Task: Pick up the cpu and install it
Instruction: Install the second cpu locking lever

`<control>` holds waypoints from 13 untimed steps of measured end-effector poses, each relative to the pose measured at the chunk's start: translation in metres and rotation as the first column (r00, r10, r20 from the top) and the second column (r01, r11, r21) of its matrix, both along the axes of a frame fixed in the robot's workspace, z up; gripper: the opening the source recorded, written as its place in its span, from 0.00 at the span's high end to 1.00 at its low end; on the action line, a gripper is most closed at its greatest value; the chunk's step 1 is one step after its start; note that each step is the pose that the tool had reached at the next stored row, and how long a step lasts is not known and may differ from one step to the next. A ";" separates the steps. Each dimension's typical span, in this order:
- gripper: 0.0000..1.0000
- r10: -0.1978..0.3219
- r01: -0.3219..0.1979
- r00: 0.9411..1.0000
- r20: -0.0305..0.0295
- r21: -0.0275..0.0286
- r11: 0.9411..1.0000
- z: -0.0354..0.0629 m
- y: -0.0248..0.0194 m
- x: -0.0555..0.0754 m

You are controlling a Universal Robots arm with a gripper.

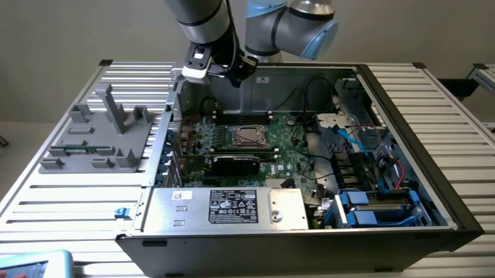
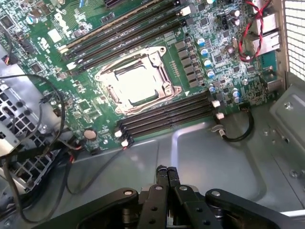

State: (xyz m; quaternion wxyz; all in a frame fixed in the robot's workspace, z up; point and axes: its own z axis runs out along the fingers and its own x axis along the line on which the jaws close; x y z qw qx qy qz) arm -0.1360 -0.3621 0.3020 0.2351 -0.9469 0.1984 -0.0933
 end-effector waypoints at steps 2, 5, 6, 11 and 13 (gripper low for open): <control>0.88 0.000 0.000 1.000 0.000 0.000 1.000 0.0064 0.0000 0.000; 0.88 0.000 0.000 1.000 0.000 0.000 1.000 0.0066 0.0000 0.000; 0.88 0.000 0.000 1.000 0.000 0.000 1.000 0.0067 0.0000 0.000; 0.88 0.000 0.000 1.000 0.000 0.000 1.000 0.0067 0.0000 0.000; 0.88 0.000 0.000 1.000 0.000 0.000 1.000 0.0067 0.0000 0.000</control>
